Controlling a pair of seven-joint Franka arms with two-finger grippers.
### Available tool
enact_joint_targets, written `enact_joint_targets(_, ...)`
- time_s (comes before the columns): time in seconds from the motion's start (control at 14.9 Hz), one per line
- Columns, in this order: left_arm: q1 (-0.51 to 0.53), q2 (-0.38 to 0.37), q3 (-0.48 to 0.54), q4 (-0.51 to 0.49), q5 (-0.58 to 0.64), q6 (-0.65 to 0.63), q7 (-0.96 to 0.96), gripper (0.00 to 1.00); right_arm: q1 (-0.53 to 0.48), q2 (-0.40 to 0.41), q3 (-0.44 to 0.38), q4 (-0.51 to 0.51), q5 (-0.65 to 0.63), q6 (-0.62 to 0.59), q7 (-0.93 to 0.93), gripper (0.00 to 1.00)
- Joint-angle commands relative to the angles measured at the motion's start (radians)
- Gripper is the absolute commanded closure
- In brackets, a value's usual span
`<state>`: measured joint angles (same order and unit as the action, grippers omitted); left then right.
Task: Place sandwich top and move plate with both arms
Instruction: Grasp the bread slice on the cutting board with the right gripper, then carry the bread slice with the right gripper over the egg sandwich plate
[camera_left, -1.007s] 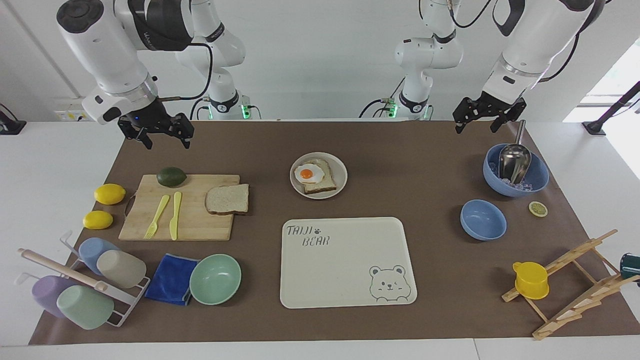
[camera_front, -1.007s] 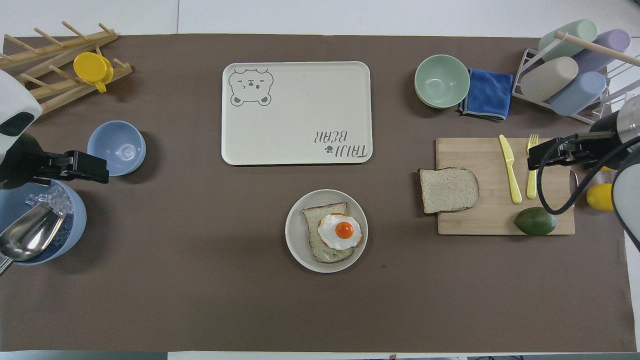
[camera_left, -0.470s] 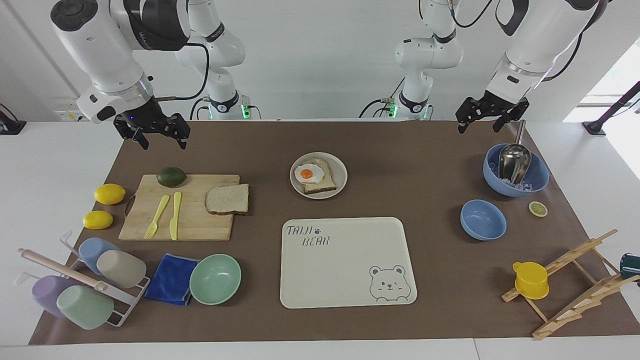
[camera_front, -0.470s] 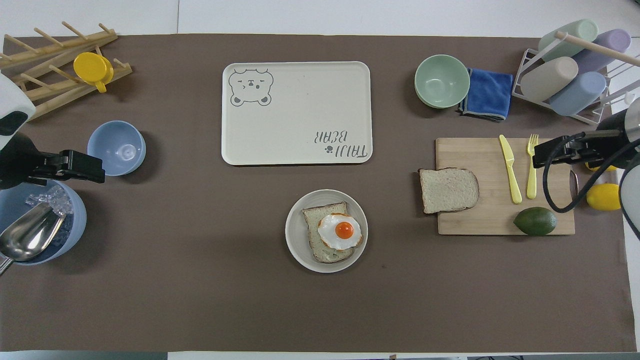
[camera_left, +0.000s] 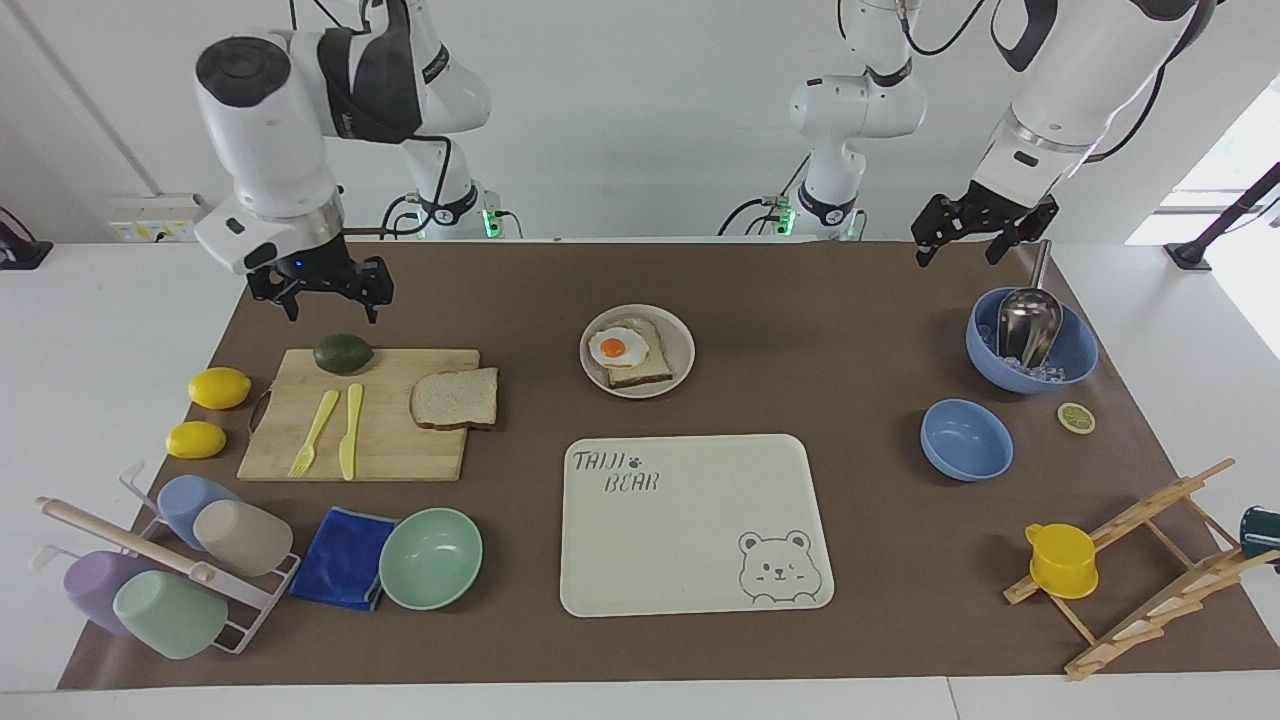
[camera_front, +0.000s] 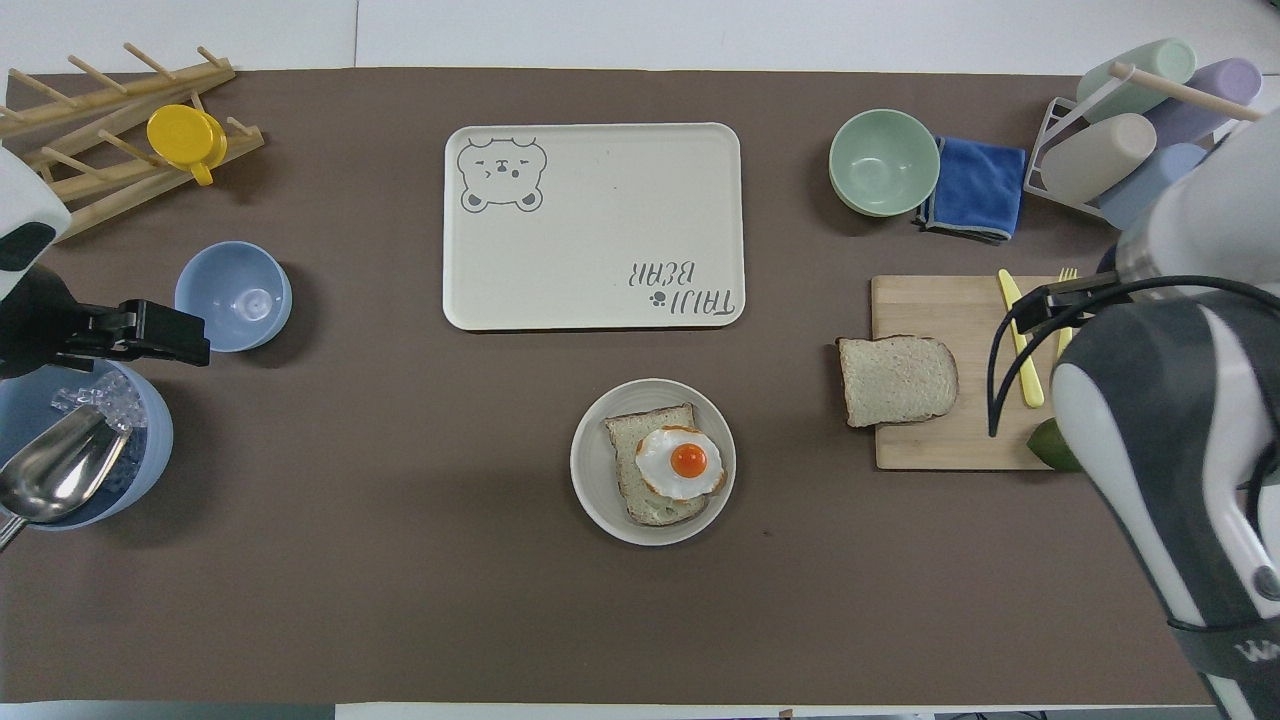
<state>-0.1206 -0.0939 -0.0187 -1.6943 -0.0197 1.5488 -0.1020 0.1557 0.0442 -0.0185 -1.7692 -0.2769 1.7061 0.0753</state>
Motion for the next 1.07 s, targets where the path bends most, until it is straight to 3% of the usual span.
enact_joint_targets(0.0,0.007,-0.026,-0.003,-0.028,0.004,0.017,-0.010,0.00,0.149,0.100,0.005,0.008,-0.134,0.001,0.166,0.00)
enact_joint_targets(0.27,0.007,-0.026,-0.003,-0.028,0.004,0.017,-0.008,0.00,0.324,0.250,0.003,0.016,-0.243,-0.006,0.432,0.00)
enact_joint_targets(0.47,0.007,-0.026,-0.003,-0.028,0.004,0.017,-0.008,0.00,0.367,0.354,0.003,0.039,-0.280,0.003,0.636,0.00)
enact_joint_targets(1.01,0.007,-0.026,-0.003,-0.028,0.004,0.017,-0.008,0.00,0.349,0.347,0.008,-0.098,-0.265,0.153,0.725,0.00)
